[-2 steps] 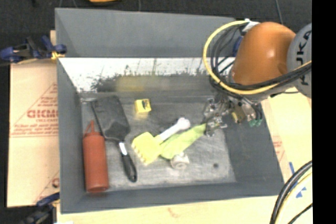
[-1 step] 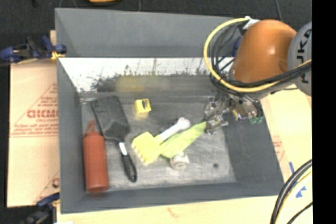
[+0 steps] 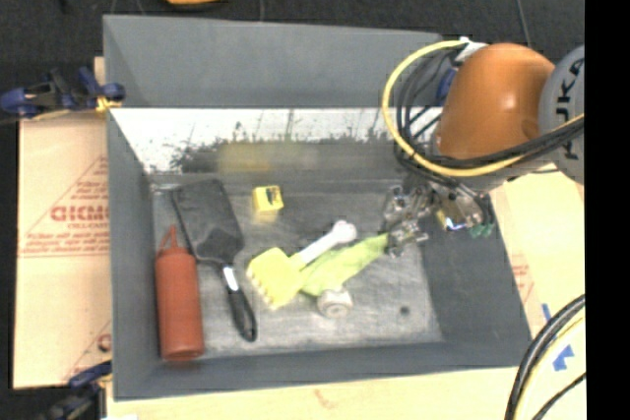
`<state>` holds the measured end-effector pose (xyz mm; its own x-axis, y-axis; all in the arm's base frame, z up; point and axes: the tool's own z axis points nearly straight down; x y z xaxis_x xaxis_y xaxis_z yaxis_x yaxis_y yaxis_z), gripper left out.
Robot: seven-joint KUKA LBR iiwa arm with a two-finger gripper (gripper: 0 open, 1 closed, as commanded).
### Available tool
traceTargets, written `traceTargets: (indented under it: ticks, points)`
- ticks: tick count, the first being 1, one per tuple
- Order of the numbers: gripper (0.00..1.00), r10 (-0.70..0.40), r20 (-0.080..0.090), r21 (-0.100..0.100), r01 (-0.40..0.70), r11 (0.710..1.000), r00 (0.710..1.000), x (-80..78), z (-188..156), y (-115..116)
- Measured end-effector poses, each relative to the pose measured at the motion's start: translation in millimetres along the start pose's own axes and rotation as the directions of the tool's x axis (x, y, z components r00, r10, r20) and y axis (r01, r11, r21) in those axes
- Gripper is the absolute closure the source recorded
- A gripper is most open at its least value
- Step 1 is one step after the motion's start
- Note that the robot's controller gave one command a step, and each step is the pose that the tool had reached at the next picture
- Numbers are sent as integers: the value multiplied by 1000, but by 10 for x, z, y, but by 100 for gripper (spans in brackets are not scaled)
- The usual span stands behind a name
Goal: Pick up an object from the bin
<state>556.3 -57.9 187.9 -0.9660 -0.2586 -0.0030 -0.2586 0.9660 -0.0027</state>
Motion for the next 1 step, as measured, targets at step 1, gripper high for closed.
traceTargets:
  ticks: [1]
  points:
    - [100, -116, -5, -3, 116, 993, 993, -123, -444, -2]
